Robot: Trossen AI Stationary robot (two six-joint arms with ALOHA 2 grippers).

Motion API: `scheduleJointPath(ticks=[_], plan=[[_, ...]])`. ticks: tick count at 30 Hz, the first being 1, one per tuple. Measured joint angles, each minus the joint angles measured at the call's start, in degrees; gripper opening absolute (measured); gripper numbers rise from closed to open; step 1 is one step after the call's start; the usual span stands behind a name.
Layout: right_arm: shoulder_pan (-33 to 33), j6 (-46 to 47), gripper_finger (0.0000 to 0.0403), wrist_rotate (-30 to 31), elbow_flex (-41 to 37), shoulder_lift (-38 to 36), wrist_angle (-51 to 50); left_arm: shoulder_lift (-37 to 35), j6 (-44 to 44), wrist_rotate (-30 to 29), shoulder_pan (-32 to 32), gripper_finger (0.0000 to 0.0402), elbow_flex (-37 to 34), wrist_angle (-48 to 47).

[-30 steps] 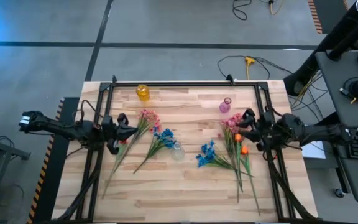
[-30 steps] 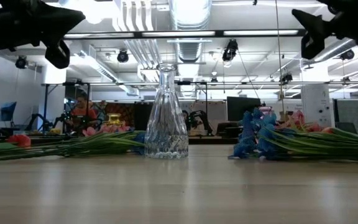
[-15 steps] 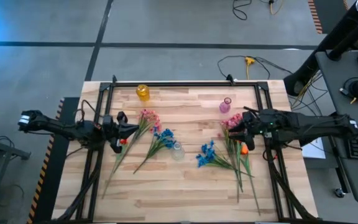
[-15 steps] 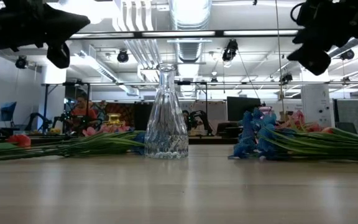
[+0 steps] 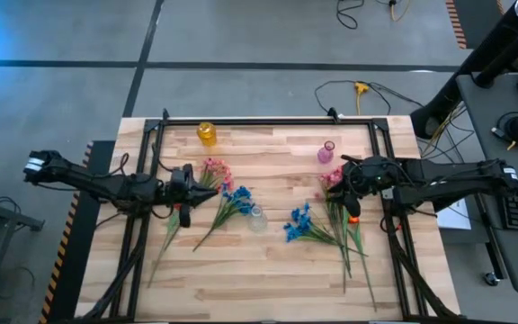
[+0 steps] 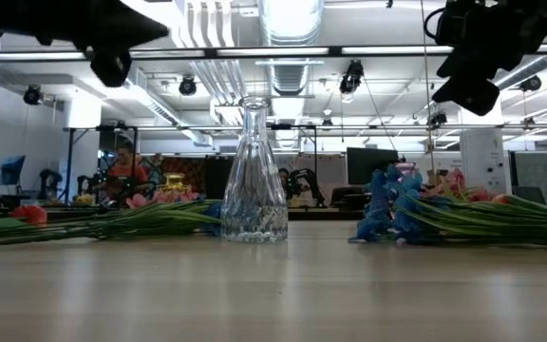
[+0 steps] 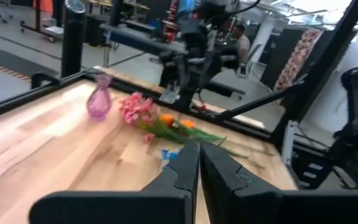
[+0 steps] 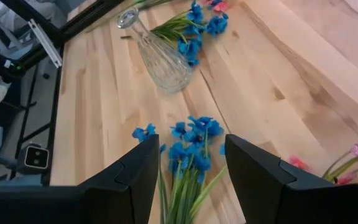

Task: Sort flowers into vase by color
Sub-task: Put the right blue flowers into the transparent vase

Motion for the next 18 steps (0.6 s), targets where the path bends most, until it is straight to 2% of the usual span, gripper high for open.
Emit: scheduleJointPath(ticks=[6, 11, 16, 18], plan=[[0.5, 1.2, 0.0176, -0.1, 0.0, 4.1, -0.1, 4.9, 2.2, -1.5, -1.1, 0.0000, 5.5, -2.7], [3.9, -1.8, 0.0176, -1.1, 0.0, 9.1, -0.5, 8.0, 2.2, -1.7, -1.4, 0.0000, 10.0, -9.9], [7.5, -3.1, 0.0176, -1.0, 0.0, 12.2, -1.4, 9.7, 2.1, -3.3, -1.4, 0.0000, 11.4, -13.4], [9.3, -3.1, 0.0176, 0.9, 0.0, 12.8, -1.5, 9.7, 2.0, -4.6, -1.4, 0.0000, 11.7, -13.9]])
